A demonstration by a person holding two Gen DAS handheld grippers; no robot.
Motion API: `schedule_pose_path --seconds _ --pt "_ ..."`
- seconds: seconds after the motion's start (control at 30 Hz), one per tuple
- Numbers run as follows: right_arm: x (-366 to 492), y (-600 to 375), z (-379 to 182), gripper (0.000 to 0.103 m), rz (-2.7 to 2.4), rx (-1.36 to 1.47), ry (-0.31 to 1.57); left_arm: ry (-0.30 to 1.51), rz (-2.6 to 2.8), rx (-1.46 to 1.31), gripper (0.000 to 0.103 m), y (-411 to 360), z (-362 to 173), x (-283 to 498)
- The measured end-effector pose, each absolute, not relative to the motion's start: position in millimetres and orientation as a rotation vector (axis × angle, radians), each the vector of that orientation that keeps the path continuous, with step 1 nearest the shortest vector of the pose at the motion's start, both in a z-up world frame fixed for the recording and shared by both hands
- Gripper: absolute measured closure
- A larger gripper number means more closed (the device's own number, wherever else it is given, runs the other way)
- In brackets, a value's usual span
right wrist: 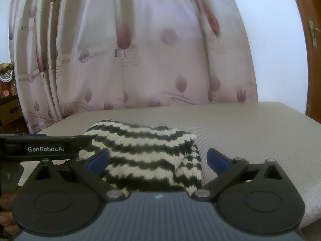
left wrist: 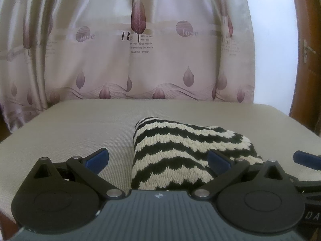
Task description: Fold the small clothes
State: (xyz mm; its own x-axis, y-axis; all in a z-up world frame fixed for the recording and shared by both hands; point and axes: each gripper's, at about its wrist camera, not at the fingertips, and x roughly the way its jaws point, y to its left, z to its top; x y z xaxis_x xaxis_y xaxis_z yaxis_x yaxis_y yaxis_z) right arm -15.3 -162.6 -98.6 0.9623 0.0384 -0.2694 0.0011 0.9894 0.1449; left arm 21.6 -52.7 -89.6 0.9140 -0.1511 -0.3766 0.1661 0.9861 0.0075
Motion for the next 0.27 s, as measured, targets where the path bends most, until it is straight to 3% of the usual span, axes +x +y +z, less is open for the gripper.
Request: schedule_pose_path --seconds 0.27 --pt "-10.9 -164.2 -97.7 0.000 0.019 0.154 0.275 0.360 -0.158 0.039 0.000 -54.0 -81.1 24.9"
